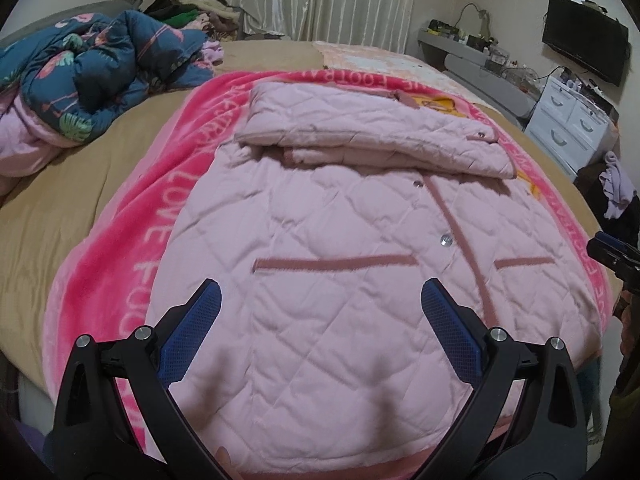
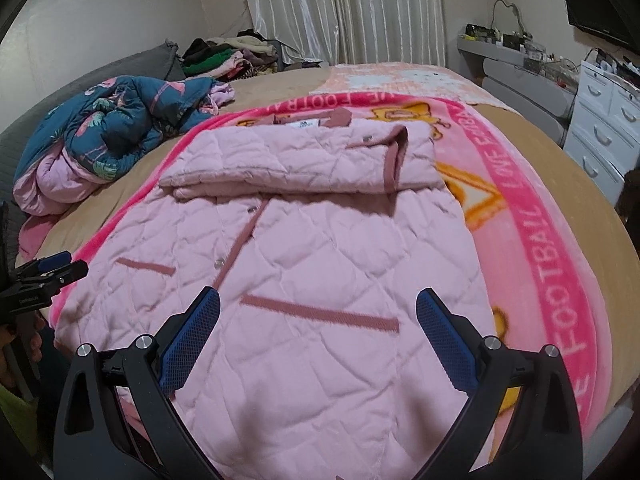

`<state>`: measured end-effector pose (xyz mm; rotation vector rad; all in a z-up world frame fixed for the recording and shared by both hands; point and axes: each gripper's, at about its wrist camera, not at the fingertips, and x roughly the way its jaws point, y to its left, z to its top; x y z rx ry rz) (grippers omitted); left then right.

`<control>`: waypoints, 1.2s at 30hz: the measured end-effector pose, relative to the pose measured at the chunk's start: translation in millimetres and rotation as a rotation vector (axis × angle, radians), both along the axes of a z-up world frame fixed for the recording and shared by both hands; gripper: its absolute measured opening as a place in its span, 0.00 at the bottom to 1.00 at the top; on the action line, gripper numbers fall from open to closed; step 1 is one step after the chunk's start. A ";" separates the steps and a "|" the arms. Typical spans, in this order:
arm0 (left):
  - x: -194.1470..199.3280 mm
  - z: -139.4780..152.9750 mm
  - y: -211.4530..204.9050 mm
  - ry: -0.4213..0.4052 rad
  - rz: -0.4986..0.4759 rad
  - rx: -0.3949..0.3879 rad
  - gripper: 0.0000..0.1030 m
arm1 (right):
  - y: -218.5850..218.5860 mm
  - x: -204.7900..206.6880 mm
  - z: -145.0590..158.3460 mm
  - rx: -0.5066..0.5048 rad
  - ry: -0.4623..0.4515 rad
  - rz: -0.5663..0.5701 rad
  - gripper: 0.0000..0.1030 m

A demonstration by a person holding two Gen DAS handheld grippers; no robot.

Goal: Fold large clothes

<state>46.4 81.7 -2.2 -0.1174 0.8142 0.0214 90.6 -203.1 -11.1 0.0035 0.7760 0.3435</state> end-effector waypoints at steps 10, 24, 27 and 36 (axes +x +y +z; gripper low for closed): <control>-11.3 -25.1 16.8 0.060 0.044 0.027 0.91 | -20.8 -10.1 -25.5 -0.027 0.055 -0.026 0.95; -19.1 -55.4 43.1 0.147 0.090 0.037 0.91 | -77.8 -21.0 -66.4 -0.043 0.177 -0.113 0.95; -21.9 -56.6 45.3 0.152 0.090 0.037 0.91 | -86.9 -25.3 -75.1 -0.035 0.212 -0.111 0.95; -40.2 -55.7 62.3 0.151 0.117 -0.009 0.91 | -106.3 -46.5 -90.2 0.076 0.305 -0.073 0.95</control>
